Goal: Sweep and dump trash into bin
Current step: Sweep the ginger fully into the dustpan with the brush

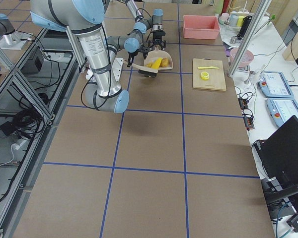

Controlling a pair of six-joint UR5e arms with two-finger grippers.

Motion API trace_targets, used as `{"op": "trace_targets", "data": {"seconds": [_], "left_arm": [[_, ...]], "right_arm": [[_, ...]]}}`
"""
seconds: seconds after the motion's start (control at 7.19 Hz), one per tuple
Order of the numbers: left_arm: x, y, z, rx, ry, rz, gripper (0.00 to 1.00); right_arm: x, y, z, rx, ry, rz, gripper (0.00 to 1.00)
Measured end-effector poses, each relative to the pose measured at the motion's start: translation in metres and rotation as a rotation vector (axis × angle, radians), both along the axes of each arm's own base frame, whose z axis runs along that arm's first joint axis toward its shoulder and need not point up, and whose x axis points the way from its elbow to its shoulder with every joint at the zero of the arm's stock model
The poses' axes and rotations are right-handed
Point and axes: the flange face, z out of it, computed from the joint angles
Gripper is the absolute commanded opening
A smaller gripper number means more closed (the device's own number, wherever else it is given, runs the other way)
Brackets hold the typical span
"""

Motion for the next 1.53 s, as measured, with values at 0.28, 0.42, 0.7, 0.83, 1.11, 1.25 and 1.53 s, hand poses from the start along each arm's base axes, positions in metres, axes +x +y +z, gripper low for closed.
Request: {"op": "trace_targets", "data": {"seconds": [0.28,0.42,0.7,0.83,1.11,1.25,1.53], "left_arm": [[0.000,0.000,0.000,0.000,0.000,0.000,0.94],[0.000,0.000,0.001,-0.001,-0.001,0.000,0.94],[0.001,0.000,0.002,-0.002,-0.004,0.000,0.94],[0.001,0.000,0.002,-0.003,-0.004,0.000,0.94],[0.001,0.000,0.002,-0.003,-0.004,0.000,0.87],[0.000,0.000,0.001,-0.002,-0.003,0.000,0.79],[-0.001,-0.001,0.000,0.000,0.000,-0.001,0.54]], "right_arm": [[-0.018,-0.006,-0.018,0.003,-0.009,0.000,0.00],[-0.024,-0.010,-0.026,0.004,-0.013,0.002,0.00],[-0.026,-0.020,-0.041,0.009,-0.030,0.012,0.00],[-0.026,-0.024,-0.049,0.011,-0.038,0.017,0.00],[-0.018,-0.044,-0.057,-0.004,-0.049,0.028,0.00],[-0.005,-0.057,-0.051,-0.022,-0.042,0.039,0.00],[0.024,-0.060,-0.019,-0.022,0.011,0.034,0.00]]}}
